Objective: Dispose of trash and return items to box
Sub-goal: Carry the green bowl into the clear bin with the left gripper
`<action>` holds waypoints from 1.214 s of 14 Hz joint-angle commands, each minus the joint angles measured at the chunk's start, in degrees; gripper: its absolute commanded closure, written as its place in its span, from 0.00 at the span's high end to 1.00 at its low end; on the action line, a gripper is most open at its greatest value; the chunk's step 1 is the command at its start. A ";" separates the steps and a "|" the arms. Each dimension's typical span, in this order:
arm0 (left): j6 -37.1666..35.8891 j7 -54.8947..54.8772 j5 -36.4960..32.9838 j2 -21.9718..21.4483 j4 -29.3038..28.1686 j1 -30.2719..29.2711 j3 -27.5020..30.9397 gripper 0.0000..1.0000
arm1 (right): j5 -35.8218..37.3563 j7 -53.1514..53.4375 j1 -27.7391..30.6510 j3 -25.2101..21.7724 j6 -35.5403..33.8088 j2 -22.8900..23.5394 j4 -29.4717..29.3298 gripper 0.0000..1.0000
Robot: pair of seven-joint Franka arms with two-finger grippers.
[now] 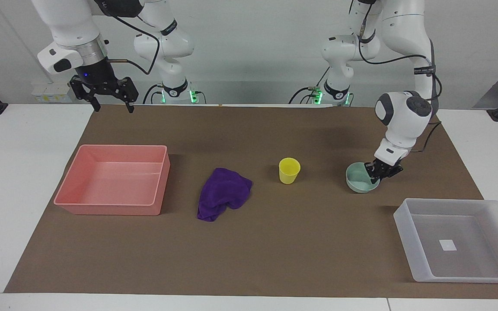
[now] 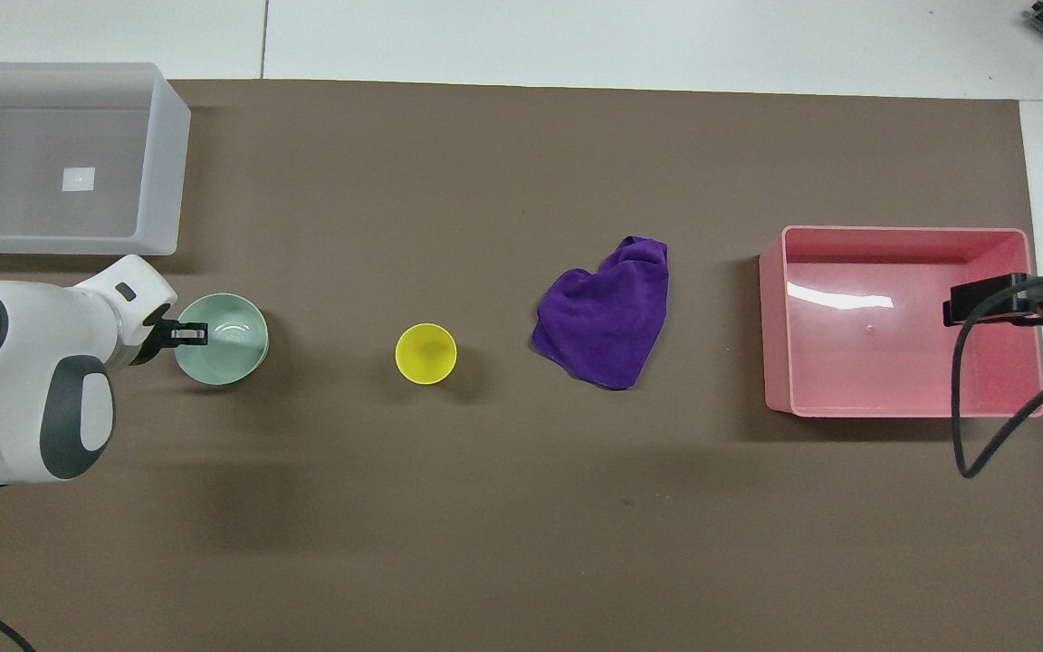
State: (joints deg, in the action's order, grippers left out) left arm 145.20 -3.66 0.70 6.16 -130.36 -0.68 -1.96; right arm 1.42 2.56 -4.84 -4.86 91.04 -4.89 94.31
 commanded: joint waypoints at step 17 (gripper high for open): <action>-26.19 -5.83 -1.05 29.05 59.04 -12.32 -1.81 0.00 | -0.90 -0.45 0.44 0.29 2.30 -2.23 3.16 1.00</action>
State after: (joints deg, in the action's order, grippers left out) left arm 122.18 -8.83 0.69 26.80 -82.52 -11.23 -2.20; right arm 1.30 2.55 -4.83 -4.88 91.37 -5.48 95.32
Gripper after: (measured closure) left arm 0.969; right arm 0.000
